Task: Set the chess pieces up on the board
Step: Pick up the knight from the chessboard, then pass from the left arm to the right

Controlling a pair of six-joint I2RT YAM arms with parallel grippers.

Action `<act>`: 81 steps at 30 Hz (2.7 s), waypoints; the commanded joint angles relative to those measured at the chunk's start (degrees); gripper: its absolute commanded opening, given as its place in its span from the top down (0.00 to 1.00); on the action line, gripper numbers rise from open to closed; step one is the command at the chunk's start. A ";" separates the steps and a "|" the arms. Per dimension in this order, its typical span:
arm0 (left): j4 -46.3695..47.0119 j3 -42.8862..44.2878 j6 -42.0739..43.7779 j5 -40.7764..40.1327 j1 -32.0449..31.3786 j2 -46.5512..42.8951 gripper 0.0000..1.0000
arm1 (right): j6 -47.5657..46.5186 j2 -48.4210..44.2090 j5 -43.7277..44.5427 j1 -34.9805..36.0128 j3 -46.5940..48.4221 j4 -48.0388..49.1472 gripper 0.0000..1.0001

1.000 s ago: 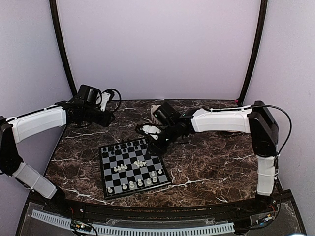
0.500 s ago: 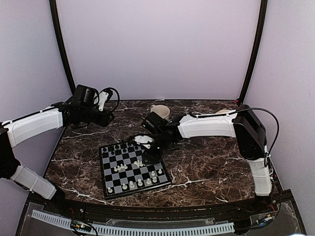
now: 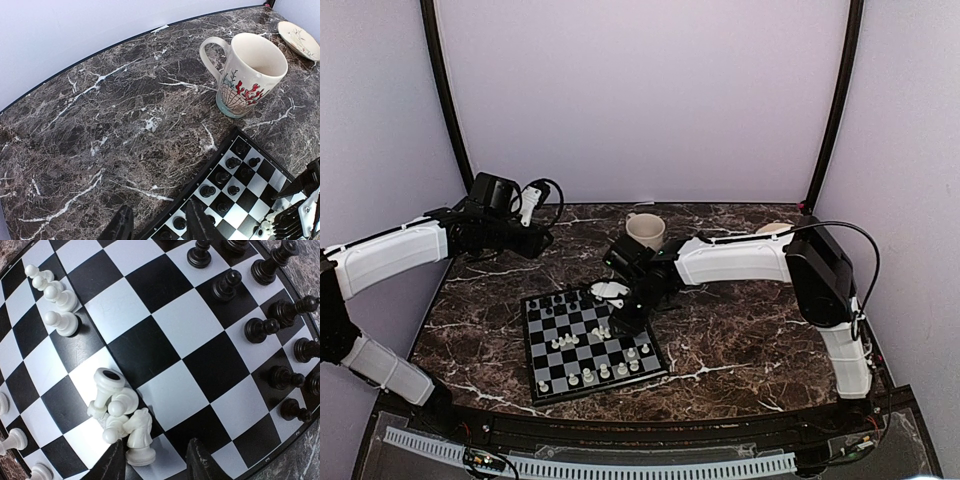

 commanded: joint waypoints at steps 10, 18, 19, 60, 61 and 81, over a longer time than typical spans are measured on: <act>-0.28 -0.37 0.73 1.72 -0.05 0.15 0.62 | -2.40 0.54 -1.47 0.56 0.67 -0.40 0.73; -0.29 -0.39 0.91 2.01 0.00 0.21 0.62 | -2.73 0.71 -1.45 0.57 0.60 -1.26 0.86; -0.31 -0.39 0.90 2.03 -0.05 0.32 0.62 | -2.65 0.52 -1.28 0.54 0.50 -1.27 0.88; 37.96 -20.89 11.42 25.63 -23.26 -3.89 0.62 | 3.51 -12.84 -54.97 -15.21 -8.39 1.06 0.93; 38.03 -20.92 11.83 25.79 -23.26 -3.80 0.62 | 3.55 -12.94 -55.51 -15.21 -8.50 1.01 0.93; 39.32 -22.27 15.91 22.86 -23.42 -5.92 0.63 | 2.19 -12.61 -57.99 -14.08 -9.06 -0.19 0.92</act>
